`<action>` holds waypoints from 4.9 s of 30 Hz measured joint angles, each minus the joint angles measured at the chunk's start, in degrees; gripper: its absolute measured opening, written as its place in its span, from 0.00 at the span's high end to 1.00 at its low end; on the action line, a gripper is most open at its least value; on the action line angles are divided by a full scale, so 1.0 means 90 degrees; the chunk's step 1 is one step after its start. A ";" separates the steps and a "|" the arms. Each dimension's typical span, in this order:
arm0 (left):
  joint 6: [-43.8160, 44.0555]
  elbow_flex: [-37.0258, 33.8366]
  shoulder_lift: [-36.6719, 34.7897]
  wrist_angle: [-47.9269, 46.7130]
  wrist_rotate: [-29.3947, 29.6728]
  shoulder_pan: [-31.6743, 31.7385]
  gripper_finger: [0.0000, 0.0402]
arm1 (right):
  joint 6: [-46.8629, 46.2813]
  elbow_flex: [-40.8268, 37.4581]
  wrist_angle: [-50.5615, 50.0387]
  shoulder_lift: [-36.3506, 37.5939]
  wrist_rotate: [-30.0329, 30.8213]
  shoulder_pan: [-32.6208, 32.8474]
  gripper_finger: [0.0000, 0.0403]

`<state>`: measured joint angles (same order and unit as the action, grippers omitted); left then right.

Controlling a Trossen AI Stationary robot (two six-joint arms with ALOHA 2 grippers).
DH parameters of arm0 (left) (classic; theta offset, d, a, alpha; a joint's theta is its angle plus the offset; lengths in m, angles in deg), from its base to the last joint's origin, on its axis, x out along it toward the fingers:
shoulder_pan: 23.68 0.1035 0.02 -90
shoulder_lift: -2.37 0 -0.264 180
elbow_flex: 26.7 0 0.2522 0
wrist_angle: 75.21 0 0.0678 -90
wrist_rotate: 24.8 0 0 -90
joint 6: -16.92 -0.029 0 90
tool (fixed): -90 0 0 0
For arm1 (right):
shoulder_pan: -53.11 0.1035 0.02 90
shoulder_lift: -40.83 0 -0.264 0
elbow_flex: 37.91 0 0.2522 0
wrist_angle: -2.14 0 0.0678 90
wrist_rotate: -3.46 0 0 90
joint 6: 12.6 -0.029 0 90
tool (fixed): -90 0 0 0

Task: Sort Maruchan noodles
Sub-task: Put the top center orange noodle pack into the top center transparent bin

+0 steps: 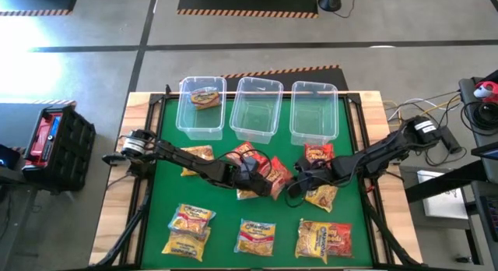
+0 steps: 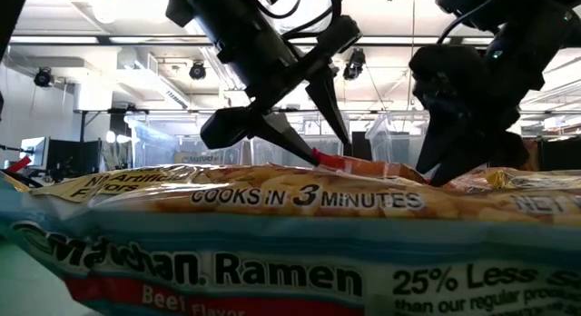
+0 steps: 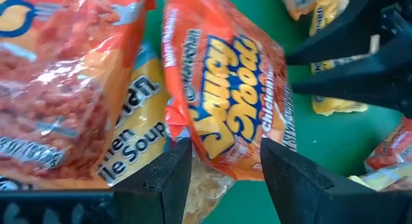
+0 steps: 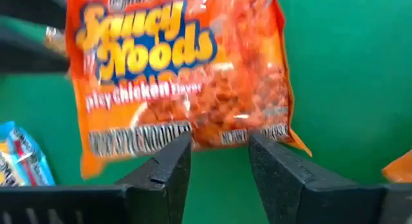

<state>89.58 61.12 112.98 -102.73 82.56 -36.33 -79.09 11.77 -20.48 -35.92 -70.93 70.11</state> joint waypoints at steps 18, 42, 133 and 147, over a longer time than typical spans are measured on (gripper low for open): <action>-0.0187 0.0001 -0.0007 0.0262 0.0004 0.0158 0.59 | 0.0309 0.0000 -0.0169 -0.0749 0.0249 -0.0141 0.66; -0.3388 0.0518 0.0017 0.0021 0.0579 0.0591 0.59 | 0.0655 0.0007 -0.0132 -0.1034 0.0622 -0.0151 0.66; -0.1486 0.1150 0.0998 -0.0591 -0.1398 0.0763 0.42 | 0.1313 -0.0005 0.0410 -0.1255 0.0994 -0.0068 0.66; -0.1454 0.1150 0.0944 -0.0526 -0.1485 0.0758 0.69 | 0.1337 -0.0022 0.0285 -0.1012 0.0738 -0.0049 0.66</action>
<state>76.49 71.47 121.48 -107.47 69.19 -29.51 -67.06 11.58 -17.91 -45.04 -64.29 69.67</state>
